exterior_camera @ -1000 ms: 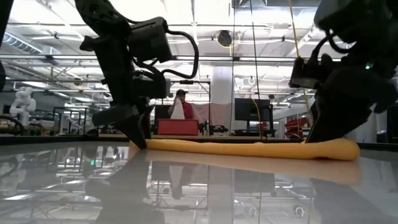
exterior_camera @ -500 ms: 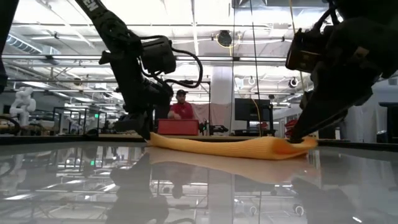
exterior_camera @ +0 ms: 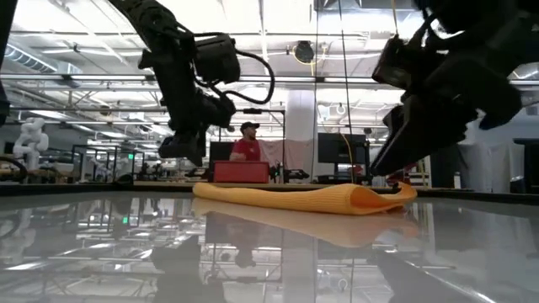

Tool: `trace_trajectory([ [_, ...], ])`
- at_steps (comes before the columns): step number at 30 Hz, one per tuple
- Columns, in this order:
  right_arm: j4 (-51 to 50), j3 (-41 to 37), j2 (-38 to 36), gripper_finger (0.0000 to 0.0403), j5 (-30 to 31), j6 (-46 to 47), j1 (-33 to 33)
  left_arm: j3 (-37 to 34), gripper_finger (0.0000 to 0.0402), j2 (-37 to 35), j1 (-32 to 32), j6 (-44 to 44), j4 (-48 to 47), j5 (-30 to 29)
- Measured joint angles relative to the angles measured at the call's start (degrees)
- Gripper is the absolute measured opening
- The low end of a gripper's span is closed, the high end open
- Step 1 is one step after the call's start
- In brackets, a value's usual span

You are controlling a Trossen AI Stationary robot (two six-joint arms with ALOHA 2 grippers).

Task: Roll towel
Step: Fold the orange towel

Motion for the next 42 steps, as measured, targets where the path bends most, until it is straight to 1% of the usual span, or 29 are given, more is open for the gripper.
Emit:
trace_trajectory([
  [3,-0.4,0.0,0.0,0.0152,1.2,-2.2,-1.3,0.7,0.0148,-0.5,0.0,-1.7,-1.7,-0.7],
  [4,-0.7,0.0,0.0,0.0152,1.2,-3.1,-1.6,0.7,0.0148,-0.4,0.0,-3.0,-1.3,0.4],
  [6,-1.2,0.0,0.0,0.0152,1.1,-3.9,-2.6,0.7,0.0148,-0.4,0.0,-5.0,-0.7,5.9],
  [8,-2.1,0.0,0.0,0.0152,1.0,-4.5,-3.1,0.7,0.0148,0.0,0.0,-6.6,2.2,11.7],
  [10,-2.6,0.0,0.0,0.0152,0.9,-4.7,-3.5,0.7,0.0148,0.8,0.0,-7.7,4.9,15.6],
  [15,-2.6,0.0,0.8,0.0152,0.6,-4.6,-3.8,0.6,0.0148,3.3,0.0,-8.0,12.6,19.7],
  [19,-2.8,0.0,2.5,0.0152,-0.9,-2.7,-3.8,0.6,0.0148,6.3,0.0,-8.3,18.0,25.8],
  [22,-2.3,0.0,4.1,0.0152,-2.1,-1.0,-3.3,0.7,0.0148,9.0,0.1,-9.5,20.7,28.8],
  [25,-1.0,0.0,6.2,0.0152,-2.9,1.6,-2.7,0.7,0.0148,11.1,0.1,-9.6,21.3,29.4],
  [28,3.3,0.2,8.7,0.0152,-4.8,3.7,-1.8,0.9,0.0148,11.6,0.4,-9.5,21.9,29.4],
  [34,17.1,0.2,13.6,0.0152,-9.0,6.1,1.1,0.9,0.0148,11.7,1.3,-7.7,22.8,29.5],
  [37,23.0,0.4,15.7,0.0152,-9.4,7.2,2.0,0.9,0.0148,11.7,1.7,-6.8,23.6,30.1],
  [39,24.7,1.3,17.0,0.0152,-9.6,7.4,2.3,0.8,0.0148,11.7,1.8,-6.3,24.3,30.7],
  [42,24.6,3.5,18.2,0.0152,-10.4,7.4,2.5,0.8,0.0148,11.8,1.8,-4.2,25.0,31.6],
])
